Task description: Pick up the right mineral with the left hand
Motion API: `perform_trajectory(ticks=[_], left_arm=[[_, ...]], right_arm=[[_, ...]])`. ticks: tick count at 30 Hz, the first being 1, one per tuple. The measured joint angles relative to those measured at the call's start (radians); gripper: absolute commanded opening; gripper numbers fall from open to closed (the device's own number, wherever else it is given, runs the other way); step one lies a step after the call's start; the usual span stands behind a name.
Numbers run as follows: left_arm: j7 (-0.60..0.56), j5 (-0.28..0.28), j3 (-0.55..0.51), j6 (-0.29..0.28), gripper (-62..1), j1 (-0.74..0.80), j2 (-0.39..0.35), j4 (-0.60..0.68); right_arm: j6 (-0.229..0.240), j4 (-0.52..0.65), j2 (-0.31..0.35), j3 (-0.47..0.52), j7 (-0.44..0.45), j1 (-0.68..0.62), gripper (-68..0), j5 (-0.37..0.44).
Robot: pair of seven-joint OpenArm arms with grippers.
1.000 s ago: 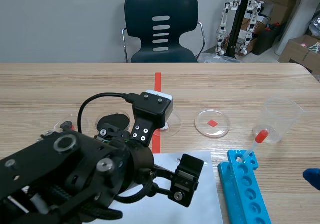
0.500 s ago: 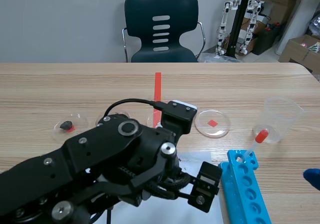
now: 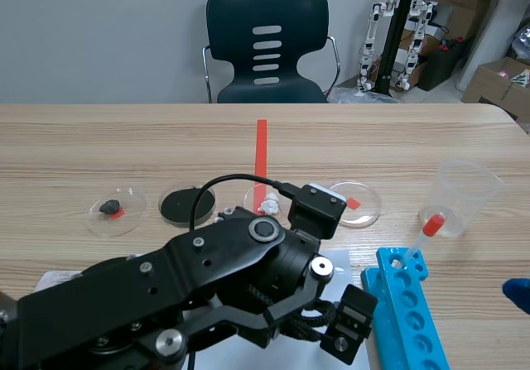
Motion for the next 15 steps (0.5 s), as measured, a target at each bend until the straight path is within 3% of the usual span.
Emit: perform_trajectory(ticks=[15], left_arm=[[-0.080,0.000,0.000,-0.007,1.4,-0.005,0.050,-0.124]], right_arm=[[0.000,0.000,0.000,0.000,0.000,0.000,0.4,0.000]])
